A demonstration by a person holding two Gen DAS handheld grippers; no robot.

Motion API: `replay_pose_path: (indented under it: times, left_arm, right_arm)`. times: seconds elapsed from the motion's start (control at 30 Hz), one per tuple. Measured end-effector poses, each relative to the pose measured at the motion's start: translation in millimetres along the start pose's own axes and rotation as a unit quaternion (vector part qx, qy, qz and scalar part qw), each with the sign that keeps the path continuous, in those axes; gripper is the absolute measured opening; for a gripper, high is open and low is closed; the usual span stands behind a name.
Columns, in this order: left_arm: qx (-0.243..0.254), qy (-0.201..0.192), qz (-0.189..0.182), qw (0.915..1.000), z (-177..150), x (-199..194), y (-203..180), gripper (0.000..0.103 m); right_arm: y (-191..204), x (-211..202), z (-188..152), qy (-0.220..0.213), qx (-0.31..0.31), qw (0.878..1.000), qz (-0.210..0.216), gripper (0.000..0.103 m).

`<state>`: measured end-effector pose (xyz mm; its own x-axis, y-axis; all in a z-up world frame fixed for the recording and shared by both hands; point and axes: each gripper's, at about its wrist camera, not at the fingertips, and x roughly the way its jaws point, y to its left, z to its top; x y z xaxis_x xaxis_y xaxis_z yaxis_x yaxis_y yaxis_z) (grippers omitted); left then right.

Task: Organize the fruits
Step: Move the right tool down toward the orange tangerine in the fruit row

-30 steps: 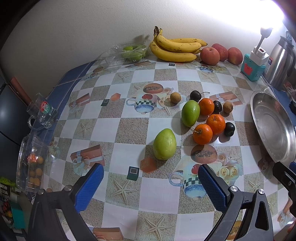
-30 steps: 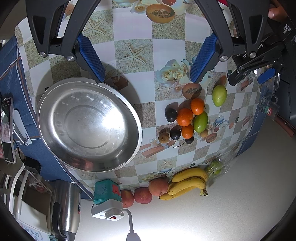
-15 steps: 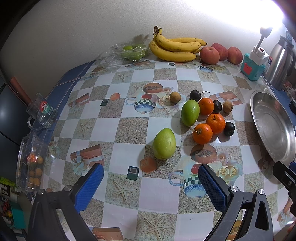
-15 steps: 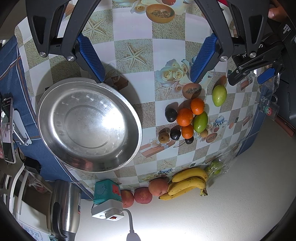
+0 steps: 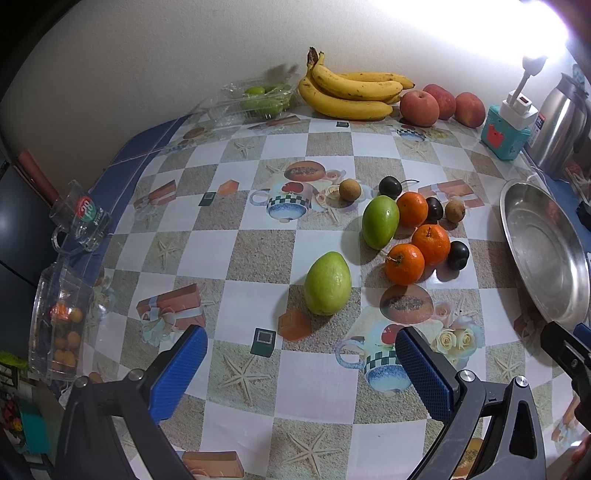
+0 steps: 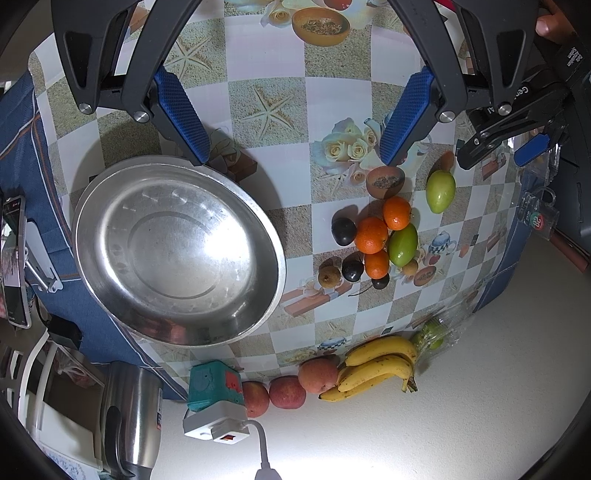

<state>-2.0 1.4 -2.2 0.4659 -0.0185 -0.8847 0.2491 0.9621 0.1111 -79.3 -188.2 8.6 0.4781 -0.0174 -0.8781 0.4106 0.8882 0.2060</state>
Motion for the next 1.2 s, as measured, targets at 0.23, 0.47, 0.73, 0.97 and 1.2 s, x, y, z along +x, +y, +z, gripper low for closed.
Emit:
replay_pose_path:
  times: [0.23, 0.47, 0.73, 0.97, 1.2]
  left_arm:
    - [-0.034, -0.021, -0.01, 0.9992, 10.7, -19.8, 8.7, 0.103]
    - [-0.053, -0.063, -0.006, 0.9966, 31.3, -35.0, 4.3, 0.103]
    - [-0.066, -0.033, 0.004, 0.9973, 46.7, -17.8, 0.6, 0.103]
    - [-0.088, -0.028, -0.009, 0.9956, 63.7, -0.6, 7.9, 0.103]
    - [-0.105, -0.041, -0.007, 0.9936, 85.2, 7.1, 20.1, 0.103]
  right_arm:
    - [-6.0, -1.2, 3.0, -0.013, 0.019, 1.0, 0.0, 0.094]
    - [0.4, -14.5, 10.5, -0.05, 0.03, 0.998, 0.002, 0.094]
    - [8.7, -15.7, 22.1, -0.068, 0.033, 0.997, -0.012, 0.095]
    - [24.5, -1.0, 37.6, -0.059, 0.022, 0.998, -0.009, 0.095]
    - [32.1, 12.0, 58.2, -0.063, 0.028, 0.998, -0.01, 0.095]
